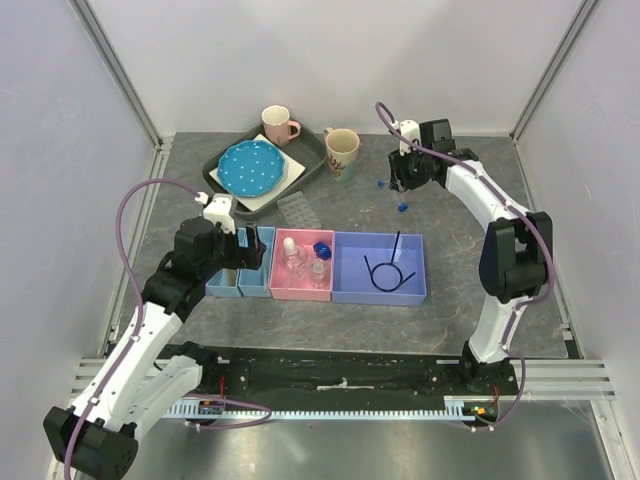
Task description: Organize the chemistry lab equipment
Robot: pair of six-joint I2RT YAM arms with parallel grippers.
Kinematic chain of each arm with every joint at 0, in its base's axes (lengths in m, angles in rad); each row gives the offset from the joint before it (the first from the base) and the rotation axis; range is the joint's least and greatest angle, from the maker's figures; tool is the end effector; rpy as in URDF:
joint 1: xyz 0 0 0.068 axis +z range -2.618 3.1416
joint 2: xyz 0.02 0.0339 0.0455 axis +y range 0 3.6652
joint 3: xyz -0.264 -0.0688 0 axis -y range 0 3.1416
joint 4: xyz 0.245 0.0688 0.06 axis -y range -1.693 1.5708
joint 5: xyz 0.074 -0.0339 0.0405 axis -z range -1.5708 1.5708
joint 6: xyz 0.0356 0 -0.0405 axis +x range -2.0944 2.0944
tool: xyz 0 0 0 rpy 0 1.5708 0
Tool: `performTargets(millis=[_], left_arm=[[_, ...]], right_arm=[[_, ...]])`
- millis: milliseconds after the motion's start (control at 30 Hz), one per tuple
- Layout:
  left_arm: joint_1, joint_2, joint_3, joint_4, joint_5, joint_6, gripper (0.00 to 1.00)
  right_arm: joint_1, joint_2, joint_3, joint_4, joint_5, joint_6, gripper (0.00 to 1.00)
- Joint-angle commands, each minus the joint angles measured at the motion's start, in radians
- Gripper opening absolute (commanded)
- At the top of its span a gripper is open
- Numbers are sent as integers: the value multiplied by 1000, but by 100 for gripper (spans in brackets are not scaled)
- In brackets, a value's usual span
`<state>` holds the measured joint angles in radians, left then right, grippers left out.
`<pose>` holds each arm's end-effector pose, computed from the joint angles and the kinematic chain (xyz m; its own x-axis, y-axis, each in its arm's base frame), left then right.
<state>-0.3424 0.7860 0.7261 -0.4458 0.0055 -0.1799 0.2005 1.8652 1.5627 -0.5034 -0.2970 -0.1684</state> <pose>0.1671 -0.0598 0.2924 -0.5098 -0.0082 -0.8602 0.2531 0.9542 -0.1592 0.4126 0.0945 0.2725 -0.6318 -0.2919 -0.7181 -0.5020 0.8599 0.0921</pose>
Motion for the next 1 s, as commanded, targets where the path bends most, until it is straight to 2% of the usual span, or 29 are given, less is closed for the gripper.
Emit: performTargets(millis=[0, 167, 300, 967], left_arm=[[5, -21, -5, 47, -84, 39, 99], [3, -24, -7, 45, -95, 42, 99], [5, -24, -8, 47, -116, 42, 98], [5, -14, -13, 48, -159, 51, 98]], right_arm=[[-1, 81, 95, -52, 61, -51, 44], [-1, 187, 183, -76, 131, -85, 38], [-9, 242, 235, -83, 186, -91, 36], [-41, 413, 344, -119, 176, -75, 36]])
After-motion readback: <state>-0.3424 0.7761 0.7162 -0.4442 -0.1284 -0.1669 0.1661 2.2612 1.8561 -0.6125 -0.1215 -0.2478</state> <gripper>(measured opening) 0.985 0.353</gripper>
